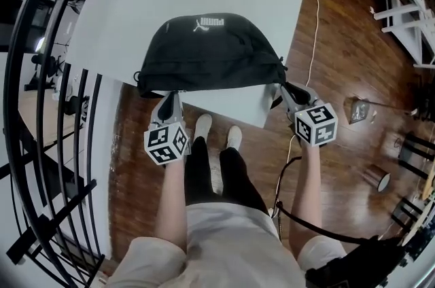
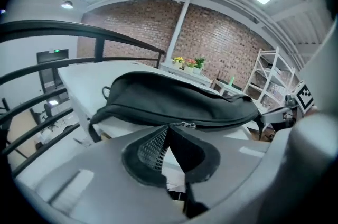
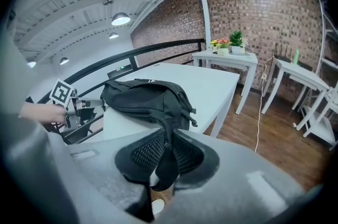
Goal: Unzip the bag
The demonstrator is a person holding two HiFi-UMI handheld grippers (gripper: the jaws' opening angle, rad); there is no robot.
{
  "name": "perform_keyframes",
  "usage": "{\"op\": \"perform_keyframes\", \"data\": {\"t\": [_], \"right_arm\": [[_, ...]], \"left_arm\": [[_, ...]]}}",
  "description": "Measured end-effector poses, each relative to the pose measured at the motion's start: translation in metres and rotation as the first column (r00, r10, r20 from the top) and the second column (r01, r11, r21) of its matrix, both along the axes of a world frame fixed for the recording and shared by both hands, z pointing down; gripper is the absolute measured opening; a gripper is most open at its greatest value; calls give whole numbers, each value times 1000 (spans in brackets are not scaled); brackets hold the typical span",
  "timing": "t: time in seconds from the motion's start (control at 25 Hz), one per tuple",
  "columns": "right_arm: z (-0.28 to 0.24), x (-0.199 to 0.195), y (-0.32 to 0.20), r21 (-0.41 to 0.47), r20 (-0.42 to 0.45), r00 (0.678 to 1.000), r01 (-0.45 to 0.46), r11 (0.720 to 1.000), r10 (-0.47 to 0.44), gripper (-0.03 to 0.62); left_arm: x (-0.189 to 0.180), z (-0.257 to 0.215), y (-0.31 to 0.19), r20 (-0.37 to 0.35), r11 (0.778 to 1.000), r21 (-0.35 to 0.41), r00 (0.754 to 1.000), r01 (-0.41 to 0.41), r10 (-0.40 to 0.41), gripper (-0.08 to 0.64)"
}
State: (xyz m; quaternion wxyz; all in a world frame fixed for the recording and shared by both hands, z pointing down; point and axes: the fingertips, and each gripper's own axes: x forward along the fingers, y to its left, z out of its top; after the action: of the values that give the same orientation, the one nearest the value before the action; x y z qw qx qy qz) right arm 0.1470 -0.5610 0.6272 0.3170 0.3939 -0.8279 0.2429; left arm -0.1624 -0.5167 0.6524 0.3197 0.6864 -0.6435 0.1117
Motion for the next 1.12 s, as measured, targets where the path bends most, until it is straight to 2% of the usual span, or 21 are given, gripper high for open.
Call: {"op": "perform_keyframes", "data": {"t": [0.2, 0.32, 0.6, 0.72, 0.84, 1.0, 1.12], "right_arm": [[3, 0, 1, -4, -9, 1000, -22, 1000, 22, 40], [6, 0, 2, -3, -19, 999, -40, 999, 40, 40], [18, 1, 7, 3, -44, 991, -127, 992, 127, 52], [18, 4, 10, 37, -86, 983, -162, 986, 165, 55], [4, 4, 14, 66, -61, 971, -229, 971, 233, 55], [-32, -12, 43, 107, -16, 966, -254, 961, 257, 50], [-65, -29, 68, 173, 27, 970, -242, 955, 241, -8]], "left_arm": [[-78, -8, 6, -23, 988, 21, 988, 154, -154, 25], [-103, -8, 7, -8, 985, 25, 986, 170, -169, 25], [-95, -11, 12, -46, 993, 10, 992, 114, -114, 28], [-89, -16, 16, -16, 999, 8, 999, 48, -47, 40], [-83, -26, 22, 5, 999, 11, 999, -32, 32, 54], [-76, -50, 46, 5, 993, 30, 993, -114, 114, 52], [-69, -71, 60, 4, 987, 71, 989, -146, 146, 34]]}}
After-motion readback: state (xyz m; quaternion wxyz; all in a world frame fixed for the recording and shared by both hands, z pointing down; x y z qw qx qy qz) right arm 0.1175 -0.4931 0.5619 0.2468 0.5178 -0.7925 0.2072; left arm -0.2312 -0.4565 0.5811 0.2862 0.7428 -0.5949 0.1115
